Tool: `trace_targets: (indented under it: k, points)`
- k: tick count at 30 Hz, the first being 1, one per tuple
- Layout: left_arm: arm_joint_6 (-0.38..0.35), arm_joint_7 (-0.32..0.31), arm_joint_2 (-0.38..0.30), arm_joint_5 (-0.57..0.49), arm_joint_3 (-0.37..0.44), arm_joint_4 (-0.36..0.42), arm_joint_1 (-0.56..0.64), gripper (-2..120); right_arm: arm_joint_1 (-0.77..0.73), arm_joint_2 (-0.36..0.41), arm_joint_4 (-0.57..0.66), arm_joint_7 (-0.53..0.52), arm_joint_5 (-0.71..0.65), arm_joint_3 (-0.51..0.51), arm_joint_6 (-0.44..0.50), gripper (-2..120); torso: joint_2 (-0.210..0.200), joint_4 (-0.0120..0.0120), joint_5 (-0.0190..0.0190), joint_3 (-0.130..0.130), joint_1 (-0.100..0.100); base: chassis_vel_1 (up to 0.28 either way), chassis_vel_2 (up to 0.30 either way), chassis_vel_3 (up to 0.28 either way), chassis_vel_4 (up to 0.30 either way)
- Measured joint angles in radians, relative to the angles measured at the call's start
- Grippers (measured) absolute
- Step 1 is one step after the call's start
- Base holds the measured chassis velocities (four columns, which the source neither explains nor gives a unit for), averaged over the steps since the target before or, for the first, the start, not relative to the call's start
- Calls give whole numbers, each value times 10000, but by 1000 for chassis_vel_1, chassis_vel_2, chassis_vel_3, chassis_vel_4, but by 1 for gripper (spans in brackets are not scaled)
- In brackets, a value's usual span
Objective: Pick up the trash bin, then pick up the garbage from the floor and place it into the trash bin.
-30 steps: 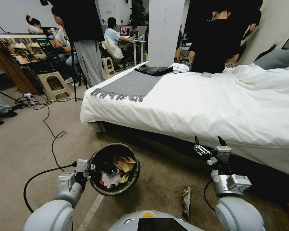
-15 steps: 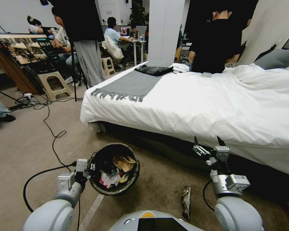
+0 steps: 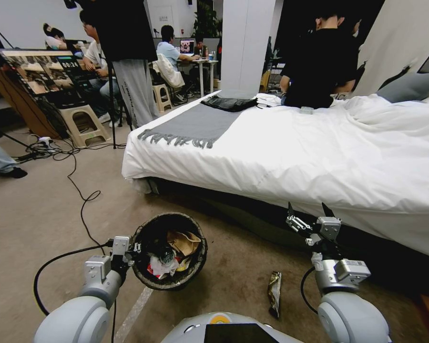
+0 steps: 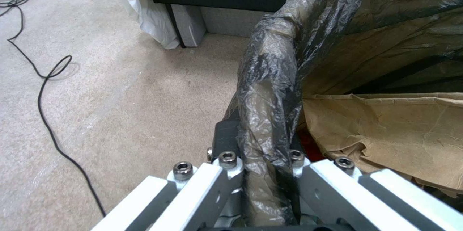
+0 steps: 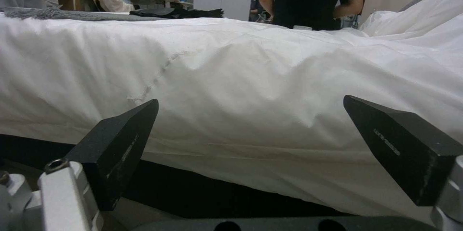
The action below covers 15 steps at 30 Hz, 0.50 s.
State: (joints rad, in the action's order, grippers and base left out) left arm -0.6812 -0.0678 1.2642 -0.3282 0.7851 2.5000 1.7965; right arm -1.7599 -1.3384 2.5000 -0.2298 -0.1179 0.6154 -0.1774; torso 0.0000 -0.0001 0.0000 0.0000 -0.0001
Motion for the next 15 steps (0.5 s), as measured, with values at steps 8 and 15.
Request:
trace_targets:
  k: [8,15]
  points:
    - [0,1,-8,-6,4,0,-2,1,23,-1,0,-2,6,-34,-6,100,0,1,0,1,0,72,-71,-65,69]
    - [0,4,-1,-9,4,0,3,1,45,-2,0,-15,8,-62,-6,100,0,0,-1,0,-1,85,-99,-101,94]
